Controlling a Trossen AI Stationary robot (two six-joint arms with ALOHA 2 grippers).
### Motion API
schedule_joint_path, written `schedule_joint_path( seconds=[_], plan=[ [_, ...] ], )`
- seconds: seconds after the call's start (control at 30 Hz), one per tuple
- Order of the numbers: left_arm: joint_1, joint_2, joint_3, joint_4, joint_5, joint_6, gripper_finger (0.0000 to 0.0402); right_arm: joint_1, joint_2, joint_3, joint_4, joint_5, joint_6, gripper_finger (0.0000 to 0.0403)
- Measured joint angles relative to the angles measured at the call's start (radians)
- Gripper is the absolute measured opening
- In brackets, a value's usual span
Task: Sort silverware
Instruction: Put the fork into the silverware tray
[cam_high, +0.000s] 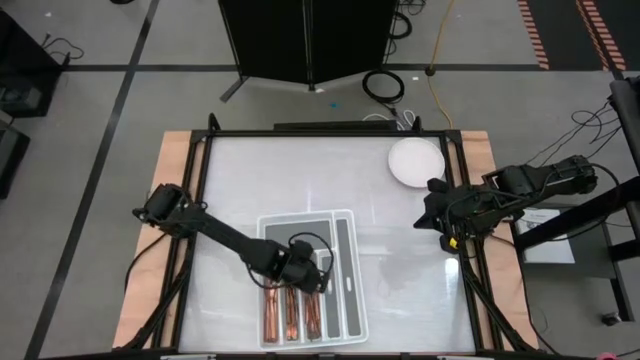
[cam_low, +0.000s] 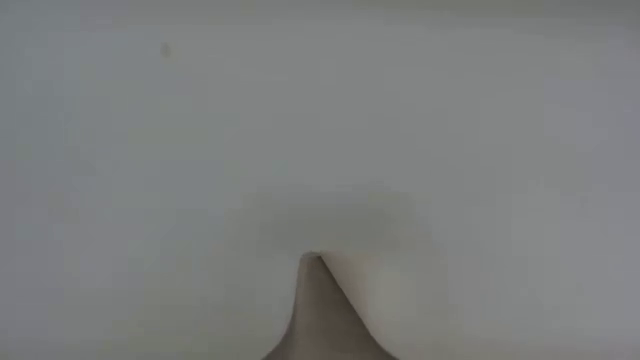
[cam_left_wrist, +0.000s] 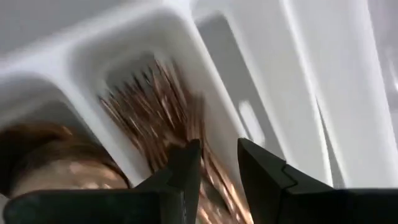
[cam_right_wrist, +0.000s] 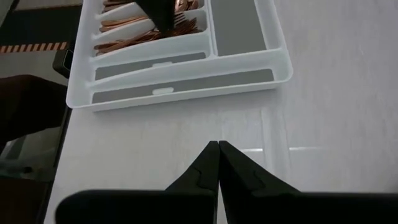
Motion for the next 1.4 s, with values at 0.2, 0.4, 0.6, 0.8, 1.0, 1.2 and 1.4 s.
schedule_joint_path(
  seconds=[0.2,0.4,0.6,0.8,1.0,1.2,1.4],
  plan=[
    [0.024,0.040,0.002,0.000,0.105,0.020,0.0106,0.000,0.000,0.000,0.000,0.000,0.000,0.0000],
    [0.021,0.040,0.008,-0.030,0.135,-0.002,0.0106,0.000,0.001,0.000,0.005,0.001,-0.030,0.0000],
    [0.021,0.072,0.013,-0.033,0.158,0.002,0.0105,0.000,0.003,0.000,0.039,0.006,-0.039,0.0000],
    [0.019,0.116,0.012,0.015,0.190,0.013,0.0060,0.000,0.003,0.000,0.035,0.005,-0.023,0.0000],
    [0.020,0.084,0.056,-0.055,0.127,-0.003,0.0014,0.000,0.003,0.000,0.035,0.005,-0.023,0.0000],
    [0.020,0.054,0.100,-0.078,0.011,0.058,0.0012,0.000,0.003,0.000,0.036,0.005,-0.019,0.0000],
    [0.022,0.051,0.118,-0.043,-0.045,0.082,0.0011,0.000,0.004,0.000,0.036,0.004,-0.015,0.0000]
  ],
)
